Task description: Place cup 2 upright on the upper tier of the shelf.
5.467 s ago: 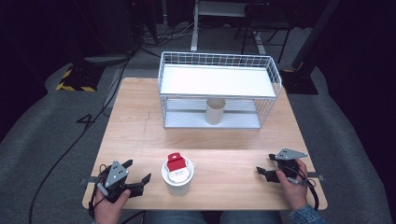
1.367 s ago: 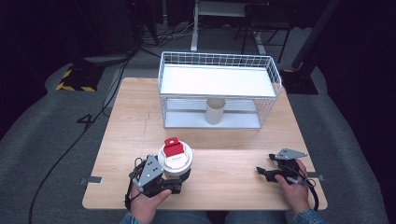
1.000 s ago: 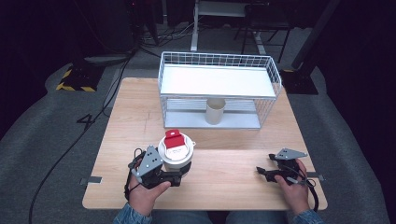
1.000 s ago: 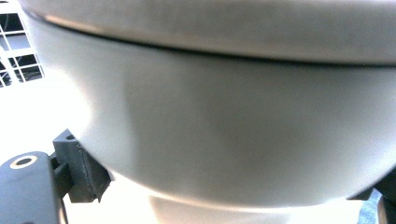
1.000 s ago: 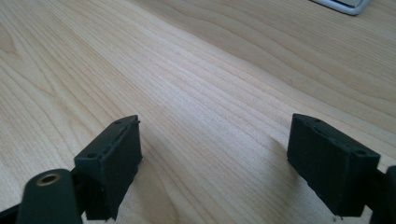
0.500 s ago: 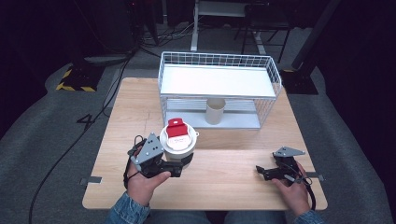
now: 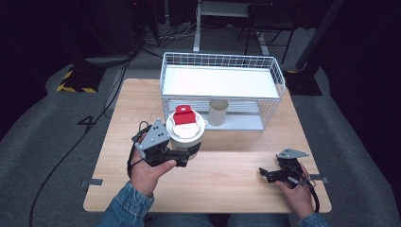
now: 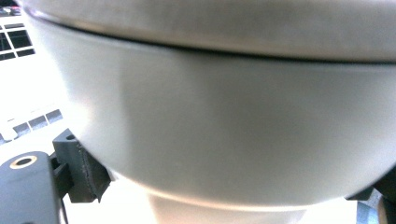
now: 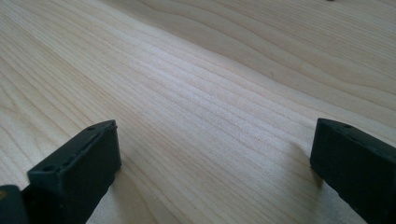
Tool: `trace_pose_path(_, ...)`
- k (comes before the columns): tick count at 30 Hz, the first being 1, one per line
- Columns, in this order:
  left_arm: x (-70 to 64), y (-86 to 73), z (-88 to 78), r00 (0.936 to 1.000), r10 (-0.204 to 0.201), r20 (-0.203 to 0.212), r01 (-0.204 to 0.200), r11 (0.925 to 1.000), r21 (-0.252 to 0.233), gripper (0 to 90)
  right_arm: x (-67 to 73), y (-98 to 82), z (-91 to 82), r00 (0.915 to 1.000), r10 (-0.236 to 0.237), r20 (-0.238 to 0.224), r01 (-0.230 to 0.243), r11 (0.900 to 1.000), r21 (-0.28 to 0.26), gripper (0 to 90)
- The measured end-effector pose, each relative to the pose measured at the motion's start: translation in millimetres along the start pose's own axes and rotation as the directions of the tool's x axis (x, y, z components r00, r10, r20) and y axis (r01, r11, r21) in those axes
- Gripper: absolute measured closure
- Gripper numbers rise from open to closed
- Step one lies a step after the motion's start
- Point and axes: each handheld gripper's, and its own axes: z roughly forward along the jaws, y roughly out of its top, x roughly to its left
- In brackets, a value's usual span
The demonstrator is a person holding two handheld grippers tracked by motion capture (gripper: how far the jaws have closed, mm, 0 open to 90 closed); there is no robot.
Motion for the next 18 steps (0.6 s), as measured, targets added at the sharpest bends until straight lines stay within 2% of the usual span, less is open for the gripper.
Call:
trace_pose_path(5,7.9,9.3,6.1,0.9998,-0.015,0.011,0.014,0.9997,0.022,12.4,0.2,0.9,1.1,0.9999,0.007,0.009,-0.007,1.000,0.001,1.0)
trace_pose_path(18,28.2,31.4,22.7,0.9996,0.002,0.027,-0.002,1.0000,0.008,12.4,0.7,1.4,1.7,0.9998,0.014,0.015,-0.014,1.000,0.000,1.0)
